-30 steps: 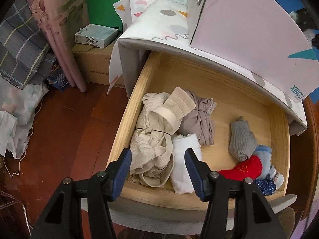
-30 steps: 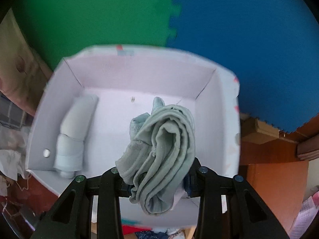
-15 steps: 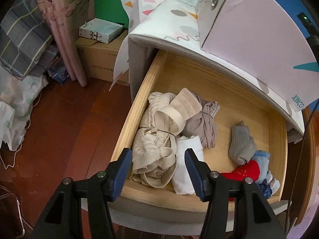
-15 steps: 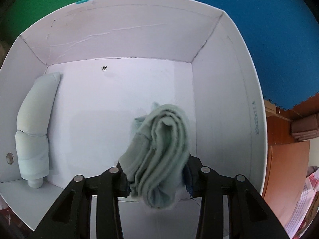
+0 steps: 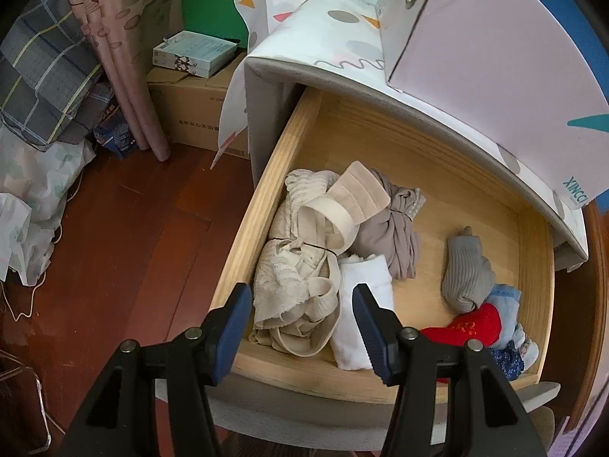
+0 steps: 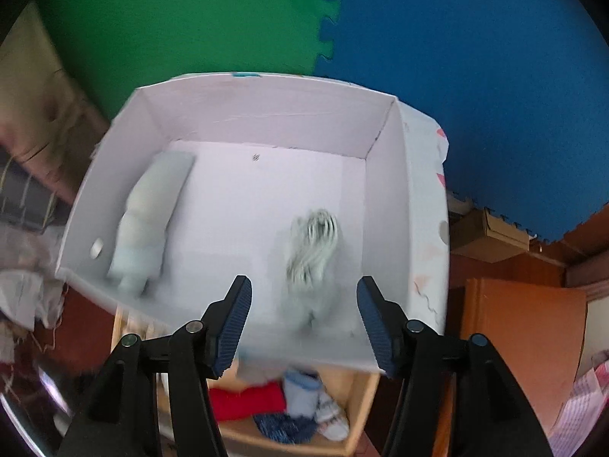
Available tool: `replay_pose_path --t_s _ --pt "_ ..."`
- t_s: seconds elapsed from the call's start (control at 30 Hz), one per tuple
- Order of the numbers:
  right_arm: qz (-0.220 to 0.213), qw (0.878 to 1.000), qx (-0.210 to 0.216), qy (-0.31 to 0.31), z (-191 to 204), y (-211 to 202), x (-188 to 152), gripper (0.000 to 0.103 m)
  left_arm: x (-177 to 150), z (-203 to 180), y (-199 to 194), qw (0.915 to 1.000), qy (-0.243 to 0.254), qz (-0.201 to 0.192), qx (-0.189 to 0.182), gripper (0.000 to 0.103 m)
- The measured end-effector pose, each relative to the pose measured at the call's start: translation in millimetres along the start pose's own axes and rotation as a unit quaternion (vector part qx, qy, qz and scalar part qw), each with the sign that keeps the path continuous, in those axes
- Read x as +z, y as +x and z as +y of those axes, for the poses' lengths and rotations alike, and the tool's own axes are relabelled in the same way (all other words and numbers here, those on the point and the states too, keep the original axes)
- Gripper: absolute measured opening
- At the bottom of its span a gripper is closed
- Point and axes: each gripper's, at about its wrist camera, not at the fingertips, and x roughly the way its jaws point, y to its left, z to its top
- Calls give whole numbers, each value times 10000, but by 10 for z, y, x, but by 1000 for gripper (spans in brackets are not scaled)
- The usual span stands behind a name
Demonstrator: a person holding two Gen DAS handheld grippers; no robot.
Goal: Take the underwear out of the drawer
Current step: 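Reach the right gripper back into the drawer toward the light blue sock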
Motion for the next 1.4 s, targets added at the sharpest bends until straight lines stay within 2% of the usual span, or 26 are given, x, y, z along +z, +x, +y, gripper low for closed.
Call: replay_pose_path --t_s 0.1,0.27,0.43,0.57,0.83,1.07,1.2,1.4 --pt "130 9999 53 -97 -113 -124 -332 55 -5 -25 -2 10000 52 8 21 57" --pt "661 9975 131 -226 -204 72 -826 50 -8 -57 -1 9999 155 43 23 57" --pt "1458 9885 89 -397 -283 632 -1327 38 -11 -58 12 9998 193 95 0 57" --pt "2030 9771 -7 -646 -300 1124 -1640 34 -13 -51 24 9997 184 137 -39 57" --pt "2476 9598 84 -1318 -161 1561 -1820 32 -5 -51 60 9994 216 239 -91 57" --pt "2770 9408 -88 -1952 -19 1858 -1926 32 -3 -62 71 9993 232 270 -91 57" --pt "2858 9373 -78 -1995 39 2002 -1940 34 -6 -53 76 9993 219 286 -120 57" --pt "2879 9391 -61 -1875 47 2152 -1949 36 -10 -81 83 9991 276 297 -115 57"
